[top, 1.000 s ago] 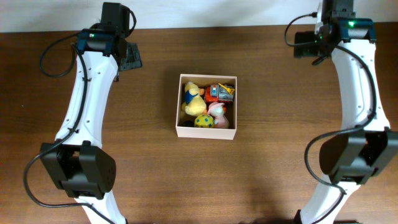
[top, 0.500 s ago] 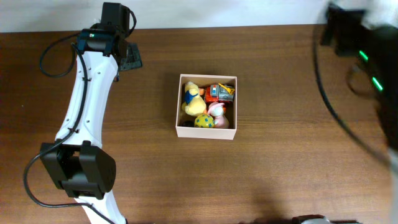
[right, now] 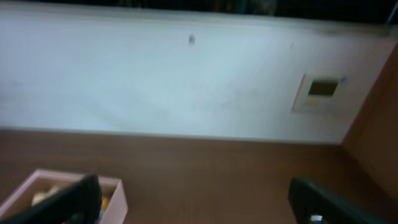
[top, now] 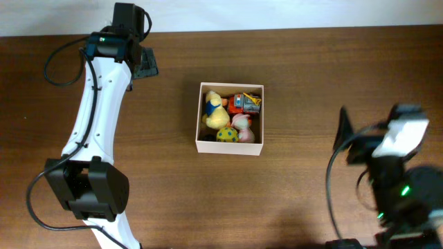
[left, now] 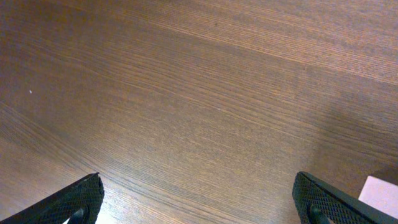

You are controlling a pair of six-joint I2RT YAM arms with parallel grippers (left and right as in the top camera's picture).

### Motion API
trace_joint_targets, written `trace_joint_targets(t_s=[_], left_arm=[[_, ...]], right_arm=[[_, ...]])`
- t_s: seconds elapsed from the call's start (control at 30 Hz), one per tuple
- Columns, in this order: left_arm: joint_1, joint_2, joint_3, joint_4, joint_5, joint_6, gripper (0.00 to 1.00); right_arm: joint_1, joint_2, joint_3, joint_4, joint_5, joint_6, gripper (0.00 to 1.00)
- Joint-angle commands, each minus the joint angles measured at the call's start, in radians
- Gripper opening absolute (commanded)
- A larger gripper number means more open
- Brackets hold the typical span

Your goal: Pack container

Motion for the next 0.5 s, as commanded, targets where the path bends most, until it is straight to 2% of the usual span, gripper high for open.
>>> trace_joint_targets(t_s=[0.0, 0.23, 0.47], left_arm=[[0.0, -0.006, 0.009, -0.001, -0.01, -0.014, 0.99], [0.0, -0.006, 0.009, -0.001, -0.01, -0.014, 0.99], [0.0, -0.006, 0.009, -0.001, -0.01, -0.014, 0.99]], right_arm=[[-0.002, -0.155, -0.228, 0.117, -0.027, 0.008, 0.99], [-0.002, -0.325, -0.537, 0.348, -0.057, 0.014, 0.99], [-0.002, -0.423, -0.682, 0.406, -0.057, 0.045, 0.99]])
